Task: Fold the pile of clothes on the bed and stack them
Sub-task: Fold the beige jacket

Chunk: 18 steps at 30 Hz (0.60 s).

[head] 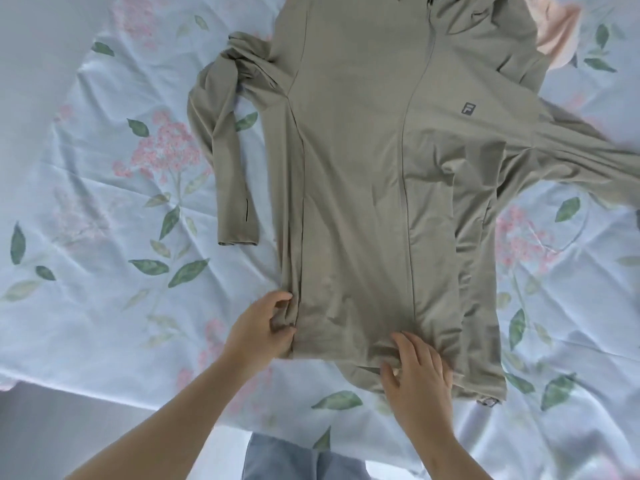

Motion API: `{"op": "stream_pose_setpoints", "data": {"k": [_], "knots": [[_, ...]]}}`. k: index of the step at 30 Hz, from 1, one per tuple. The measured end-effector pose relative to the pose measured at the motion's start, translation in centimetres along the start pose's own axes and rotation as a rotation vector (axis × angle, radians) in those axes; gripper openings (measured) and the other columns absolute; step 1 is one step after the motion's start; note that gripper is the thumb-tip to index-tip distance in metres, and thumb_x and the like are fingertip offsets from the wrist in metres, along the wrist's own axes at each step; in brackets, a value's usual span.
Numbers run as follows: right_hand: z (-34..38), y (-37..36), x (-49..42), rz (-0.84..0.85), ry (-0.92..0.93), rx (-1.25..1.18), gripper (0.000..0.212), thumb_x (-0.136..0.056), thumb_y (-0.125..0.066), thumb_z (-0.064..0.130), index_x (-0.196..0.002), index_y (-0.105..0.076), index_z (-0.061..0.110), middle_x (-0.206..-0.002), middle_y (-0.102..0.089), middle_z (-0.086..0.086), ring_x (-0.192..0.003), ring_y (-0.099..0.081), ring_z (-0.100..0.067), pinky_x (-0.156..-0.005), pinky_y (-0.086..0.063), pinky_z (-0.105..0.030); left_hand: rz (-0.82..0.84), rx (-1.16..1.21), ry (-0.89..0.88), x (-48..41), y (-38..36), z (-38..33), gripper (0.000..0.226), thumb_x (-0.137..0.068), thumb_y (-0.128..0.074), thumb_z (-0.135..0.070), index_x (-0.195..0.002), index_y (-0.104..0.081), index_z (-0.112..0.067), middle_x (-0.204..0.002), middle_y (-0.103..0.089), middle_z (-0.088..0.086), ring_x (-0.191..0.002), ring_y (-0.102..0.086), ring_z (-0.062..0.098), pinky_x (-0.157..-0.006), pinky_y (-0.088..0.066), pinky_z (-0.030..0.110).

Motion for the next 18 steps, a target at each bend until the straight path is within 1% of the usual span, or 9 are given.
{"op": "stream_pose_setpoints", "data": {"k": [2,4,5,7,9,11,13,15,18], "knots": [[-0.7,-0.1,1.3,-0.055,0.051,-0.013,0.049,-0.068,-0.083,0.016,-0.114,-0.066,0.011,-0.116,-0.065,-0.006,-0.108,-0.061,-0.033,-0.093,-0.043,-0.050,0.043,0.444,0.239,0.6,0.6,1.3,0.026,-0.086,-0.064,-0.005,-0.105,-0.060,-0.023,-0.077,-0.060,0.003,-0.046,-0.049,0.011,-0.040,-0.038,0.021],[-1.3,0.3,2.3,-0.173,0.082,-0.036,0.050,-0.055,-0.089,0.006,-0.101,-0.071,0.007,-0.101,-0.070,-0.009,-0.093,-0.066,-0.037,-0.081,-0.049,-0.052,-0.073,0.630,0.406,1.2,2.3,3.3,0.017,-0.090,-0.059,-0.005,-0.100,-0.062,-0.018,-0.064,-0.057,0.006,-0.037,-0.043,0.014,-0.038,-0.035,0.021],[-1.6,0.3,2.5,-0.199,0.073,-0.056,0.047,-0.057,-0.088,0.005,-0.101,-0.071,0.007,-0.101,-0.070,-0.009,-0.093,-0.065,-0.037,-0.081,-0.049,-0.052,-0.164,0.491,0.425,1.4,3.4,4.2,0.014,-0.092,-0.056,-0.010,-0.102,-0.061,-0.018,-0.070,-0.059,0.007,-0.042,-0.048,0.018,-0.043,-0.040,0.024],[-2.5,0.1,2.7,-0.226,0.002,-0.118,0.041,-0.065,-0.083,0.006,-0.104,-0.069,0.008,-0.103,-0.068,-0.010,-0.098,-0.062,-0.037,-0.084,-0.046,-0.049,-0.316,-0.061,0.365,2.2,4.9,4.7,0.019,-0.093,-0.049,-0.020,-0.110,-0.057,-0.023,-0.092,-0.064,0.006,-0.068,-0.062,0.027,-0.060,-0.049,0.032],[-3.6,-0.2,2.9,-0.220,-0.105,-0.191,0.035,-0.073,-0.077,0.008,-0.107,-0.067,0.009,-0.106,-0.065,-0.011,-0.102,-0.057,-0.037,-0.089,-0.040,-0.047,-0.396,-0.358,0.116,2.8,4.1,2.9,0.031,-0.090,-0.052,-0.027,-0.121,-0.054,-0.024,-0.120,-0.056,0.006,-0.104,-0.054,0.033,-0.084,-0.044,0.042],[-4.7,-0.5,3.1,-0.202,-0.217,-0.295,0.032,-0.079,-0.073,0.014,-0.109,-0.064,0.010,-0.109,-0.060,-0.010,-0.106,-0.052,-0.034,-0.092,-0.035,-0.042,-0.284,-0.466,-0.165,3.2,1.2,0.6,0.048,-0.083,-0.062,-0.039,-0.128,-0.051,-0.026,-0.136,-0.044,0.004,-0.124,-0.040,0.032,-0.097,-0.034,0.046],[-5.8,-0.5,3.2,-0.226,-0.278,-0.420,0.033,-0.081,-0.072,0.020,-0.110,-0.059,0.011,-0.110,-0.055,-0.008,-0.106,-0.049,-0.029,-0.092,-0.036,-0.040,-0.056,-0.715,-0.314,3.5,-2.4,0.0,0.068,-0.076,-0.064,-0.054,-0.136,-0.040,-0.035,-0.150,-0.025,-0.002,-0.139,-0.021,0.028,-0.107,-0.024,0.047],[-7.0,-0.3,3.4,-0.280,-0.334,-0.551,0.036,-0.082,-0.070,0.020,-0.114,-0.054,0.013,-0.115,-0.050,-0.006,-0.103,-0.046,-0.019,-0.088,-0.040,-0.037,0.064,-0.864,-0.320,3.3,-4.0,0.4,0.073,-0.076,-0.064,-0.056,-0.140,-0.032,-0.039,-0.154,-0.013,-0.006,-0.143,-0.010,0.026,-0.111,-0.021,0.049],[-9.6,-0.1,4.1,-0.390,-0.567,-0.730,0.051,-0.083,-0.067,0.015,-0.128,-0.043,0.013,-0.132,-0.039,-0.011,-0.094,-0.038,-0.007,-0.086,-0.037,-0.030,-0.083,-0.776,-0.429,3.4,-2.8,-0.8,0.041,-0.075,-0.075,-0.026,-0.114,-0.063,-0.021,-0.131,-0.053,0.005,-0.121,-0.049,0.033,-0.086,-0.046,0.049]]}}
Point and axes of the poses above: each hand's wrist, its own x-axis away from the middle knuckle, its own y-axis out of the back of the hand, z = x × y, the point moved 6 cm from there along -x, towards the middle knuckle
